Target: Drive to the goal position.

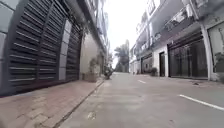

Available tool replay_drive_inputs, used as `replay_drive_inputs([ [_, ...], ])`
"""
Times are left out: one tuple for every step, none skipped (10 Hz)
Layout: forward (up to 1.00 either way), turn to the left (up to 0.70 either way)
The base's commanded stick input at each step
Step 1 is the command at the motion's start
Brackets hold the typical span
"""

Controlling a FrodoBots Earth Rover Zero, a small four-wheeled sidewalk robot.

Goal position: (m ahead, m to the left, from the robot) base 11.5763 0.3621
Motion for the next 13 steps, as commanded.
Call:
replay_drive_inputs([
  [0.50,0.00],
  [0.50,0.00],
  [0.50,0.00],
  [0.50,0.00],
  [0.50,0.00],
  [0.50,0.00],
  [0.50,0.00],
  [0.50,0.00],
  [0.50,0.00],
  [0.50,0.00],
  [0.50,0.00],
  [0.50,0.00],
  [0.50,0.00],
])
